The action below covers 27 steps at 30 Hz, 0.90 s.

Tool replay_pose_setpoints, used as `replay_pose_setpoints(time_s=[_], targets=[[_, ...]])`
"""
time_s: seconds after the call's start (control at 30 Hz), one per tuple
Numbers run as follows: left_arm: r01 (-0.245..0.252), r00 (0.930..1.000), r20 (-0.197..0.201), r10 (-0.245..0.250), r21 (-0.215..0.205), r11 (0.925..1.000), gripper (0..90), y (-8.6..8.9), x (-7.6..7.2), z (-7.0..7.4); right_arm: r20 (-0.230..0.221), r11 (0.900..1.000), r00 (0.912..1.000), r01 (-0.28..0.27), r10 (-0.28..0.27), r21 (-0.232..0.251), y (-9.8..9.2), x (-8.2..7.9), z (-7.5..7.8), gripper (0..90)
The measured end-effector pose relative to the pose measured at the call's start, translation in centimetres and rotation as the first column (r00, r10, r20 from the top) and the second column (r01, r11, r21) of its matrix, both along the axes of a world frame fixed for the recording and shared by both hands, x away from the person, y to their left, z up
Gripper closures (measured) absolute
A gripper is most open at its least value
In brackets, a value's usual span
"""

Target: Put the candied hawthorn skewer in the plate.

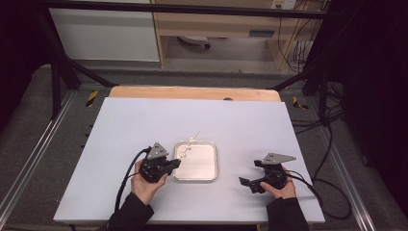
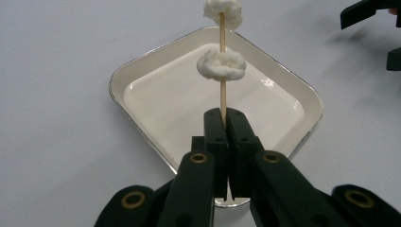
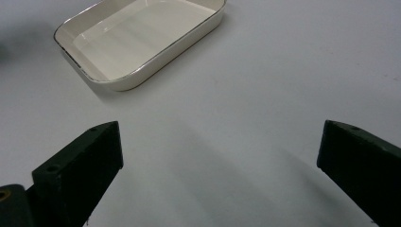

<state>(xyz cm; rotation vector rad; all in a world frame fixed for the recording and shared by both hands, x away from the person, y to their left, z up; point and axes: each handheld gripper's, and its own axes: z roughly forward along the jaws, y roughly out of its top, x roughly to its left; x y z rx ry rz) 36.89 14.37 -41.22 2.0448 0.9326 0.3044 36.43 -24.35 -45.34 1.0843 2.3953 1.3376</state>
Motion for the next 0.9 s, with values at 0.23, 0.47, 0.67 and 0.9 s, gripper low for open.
replay_pose_setpoints(time_s=[0.23,0.47,0.67,0.9], targets=[[-0.007,0.9994,-0.034,0.009,0.036,0.9993,88.2,-1.0,1.2,-0.6,-0.003,1.0,1.0,0.004,-0.004,0.009,-0.1,-0.1,-0.1,1.7],[0.004,0.9982,-0.06,0.002,0.104,0.9945,88.2,-1.8,1.7,-1.8,-0.008,1.0,1.0,-0.001,0.001,0.007,-0.1,0.0,-0.2,1.7],[0.011,0.996,-0.089,0.001,0.134,0.9909,88.1,-2.3,1.8,-2.4,-0.01,1.0,0.9999,-0.004,0.004,0.003,0.0,-0.1,-0.3,1.8],[0.016,0.9944,-0.105,0.002,0.167,0.9858,88.0,-2.8,1.7,-2.8,-0.012,1.0,0.9999,-0.004,0.004,0.004,0.0,0.0,-0.3,1.7]])
